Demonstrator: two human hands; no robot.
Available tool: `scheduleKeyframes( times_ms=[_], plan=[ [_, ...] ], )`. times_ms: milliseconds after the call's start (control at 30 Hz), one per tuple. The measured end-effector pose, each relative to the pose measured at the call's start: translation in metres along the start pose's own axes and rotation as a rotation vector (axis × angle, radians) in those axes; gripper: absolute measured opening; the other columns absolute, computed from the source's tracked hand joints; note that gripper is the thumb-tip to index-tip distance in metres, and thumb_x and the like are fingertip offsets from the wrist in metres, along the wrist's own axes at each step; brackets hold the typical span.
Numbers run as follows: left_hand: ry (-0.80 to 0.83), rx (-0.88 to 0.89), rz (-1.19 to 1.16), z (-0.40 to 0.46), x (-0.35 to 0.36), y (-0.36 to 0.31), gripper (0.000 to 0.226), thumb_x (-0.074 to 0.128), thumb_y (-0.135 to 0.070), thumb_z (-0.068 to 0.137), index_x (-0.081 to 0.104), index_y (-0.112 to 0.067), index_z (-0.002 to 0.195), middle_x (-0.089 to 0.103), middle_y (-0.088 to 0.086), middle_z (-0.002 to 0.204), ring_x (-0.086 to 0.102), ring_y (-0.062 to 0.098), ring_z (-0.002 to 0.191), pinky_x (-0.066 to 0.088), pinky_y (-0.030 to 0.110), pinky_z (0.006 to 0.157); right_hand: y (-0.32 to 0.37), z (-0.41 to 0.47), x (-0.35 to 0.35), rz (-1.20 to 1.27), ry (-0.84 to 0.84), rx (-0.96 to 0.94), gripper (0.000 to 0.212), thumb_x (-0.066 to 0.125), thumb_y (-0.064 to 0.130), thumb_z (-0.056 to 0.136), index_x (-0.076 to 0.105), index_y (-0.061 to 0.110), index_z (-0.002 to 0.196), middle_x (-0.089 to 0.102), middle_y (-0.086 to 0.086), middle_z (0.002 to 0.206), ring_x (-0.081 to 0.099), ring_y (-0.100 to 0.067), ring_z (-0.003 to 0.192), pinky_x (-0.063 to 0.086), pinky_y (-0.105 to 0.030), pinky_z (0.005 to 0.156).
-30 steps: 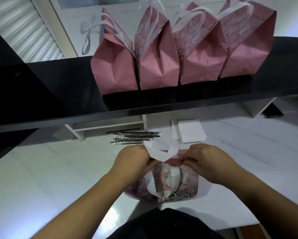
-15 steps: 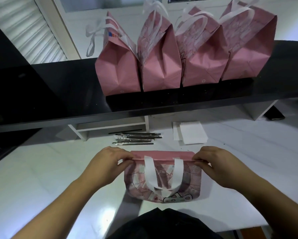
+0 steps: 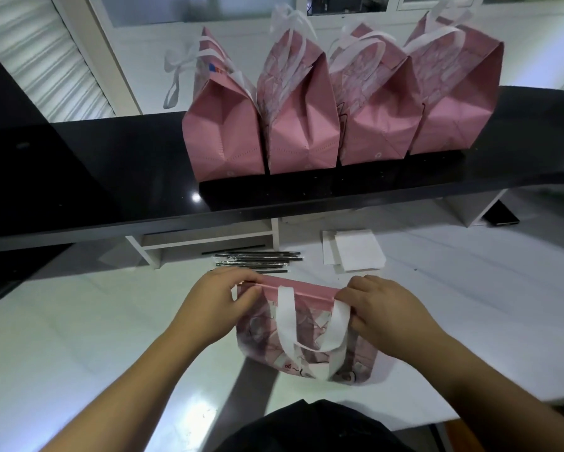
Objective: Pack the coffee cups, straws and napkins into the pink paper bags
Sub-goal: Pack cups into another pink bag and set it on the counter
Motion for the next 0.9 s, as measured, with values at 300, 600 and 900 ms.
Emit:
scheduleKeyframes(
  times_ms=[300,600,900],
  plan=[
    [-0.119,0.076,-0.200,0.005,-0.001,-0.028,0.018,0.067,-0.028,0.096,0.072,-0.041,0.107,0.064,-0.034,0.109,0.058,-0.013,0.104,0.041,0.001,0.083,-0.032,-0.041,-0.036,0.221,-0.075,0.374,0.016,0.061,0.020,0.089,0.071,0.026,0.078,0.064,0.009,0.077,0.059,-0.010,0.068,0.053,-0.037,0.060],
    [0.222,0.077,-0.278,0.018,0.083,-0.086,0.032,0.067,-0.035,0.098,0.064,-0.035,0.130,0.062,-0.021,0.124,0.057,-0.008,0.106,0.052,0.016,0.089,-0.077,-0.096,-0.112,0.230,-0.311,0.777,0.029,0.056,0.029,0.098,0.071,0.021,0.074,0.069,0.006,0.068,0.062,-0.016,0.060,0.056,-0.040,0.055],
    [0.313,-0.112,-0.371,0.034,0.150,-0.166,0.057,0.057,-0.049,0.102,0.044,-0.036,0.156,0.052,-0.013,0.152,0.054,0.001,0.126,0.045,0.025,0.102,-0.151,-0.133,-0.175,0.229,-0.455,0.858,0.032,0.056,0.030,0.097,0.069,0.016,0.070,0.067,-0.002,0.062,0.066,-0.025,0.058,0.060,-0.053,0.052]
  ],
)
Point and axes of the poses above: each hand's wrist, its own z-axis towards the middle knuckle, its own x-axis out of the palm, y = z × x, the point moved 9 cm from there along z, towards the middle knuckle
